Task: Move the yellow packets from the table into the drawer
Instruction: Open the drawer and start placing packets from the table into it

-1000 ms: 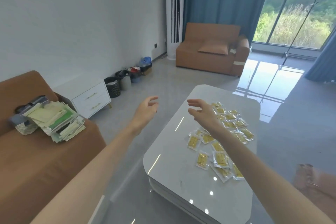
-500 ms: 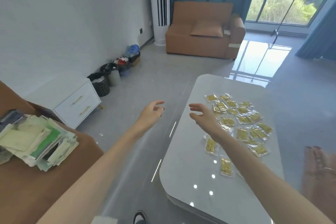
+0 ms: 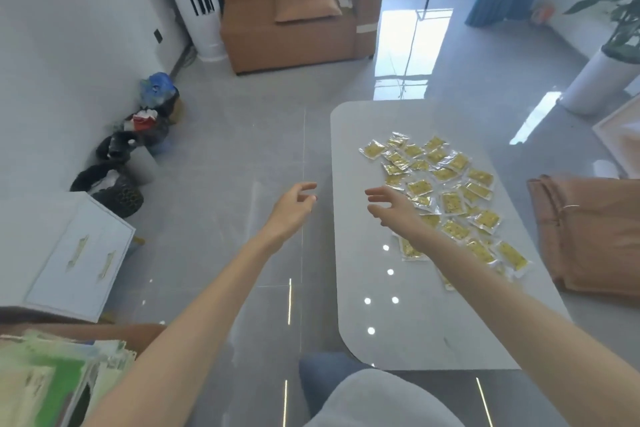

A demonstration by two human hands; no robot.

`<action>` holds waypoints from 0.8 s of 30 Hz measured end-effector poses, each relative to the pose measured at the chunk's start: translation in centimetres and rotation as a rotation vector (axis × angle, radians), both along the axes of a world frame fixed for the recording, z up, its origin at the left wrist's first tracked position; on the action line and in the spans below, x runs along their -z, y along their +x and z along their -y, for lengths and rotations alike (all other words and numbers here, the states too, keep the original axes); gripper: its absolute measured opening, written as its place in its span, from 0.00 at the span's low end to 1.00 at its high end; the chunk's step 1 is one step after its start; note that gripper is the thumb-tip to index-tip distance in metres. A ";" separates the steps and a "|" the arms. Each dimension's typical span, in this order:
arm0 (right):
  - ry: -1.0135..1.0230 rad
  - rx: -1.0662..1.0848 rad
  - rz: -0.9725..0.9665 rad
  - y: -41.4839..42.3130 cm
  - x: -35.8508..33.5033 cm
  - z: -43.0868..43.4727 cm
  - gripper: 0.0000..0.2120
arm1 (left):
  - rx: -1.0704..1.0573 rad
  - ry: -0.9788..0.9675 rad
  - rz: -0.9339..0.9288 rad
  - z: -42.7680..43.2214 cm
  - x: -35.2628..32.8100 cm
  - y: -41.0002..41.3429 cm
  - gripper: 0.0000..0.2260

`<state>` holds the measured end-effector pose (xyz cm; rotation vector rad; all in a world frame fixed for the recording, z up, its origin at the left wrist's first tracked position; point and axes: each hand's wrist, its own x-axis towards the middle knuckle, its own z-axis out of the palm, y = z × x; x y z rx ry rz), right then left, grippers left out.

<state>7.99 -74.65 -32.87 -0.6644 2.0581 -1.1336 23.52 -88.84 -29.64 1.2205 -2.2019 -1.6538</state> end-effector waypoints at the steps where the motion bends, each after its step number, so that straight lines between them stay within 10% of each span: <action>1: 0.007 0.019 0.005 -0.4 0.4 0.8 0.16 | 0.019 0.008 0.004 1.1 0.5 -0.5 0.15; 24: 0.157 0.494 0.215 -17.9 7.2 21.3 0.17 | 0.442 0.083 0.125 27.2 6.1 -27.1 0.15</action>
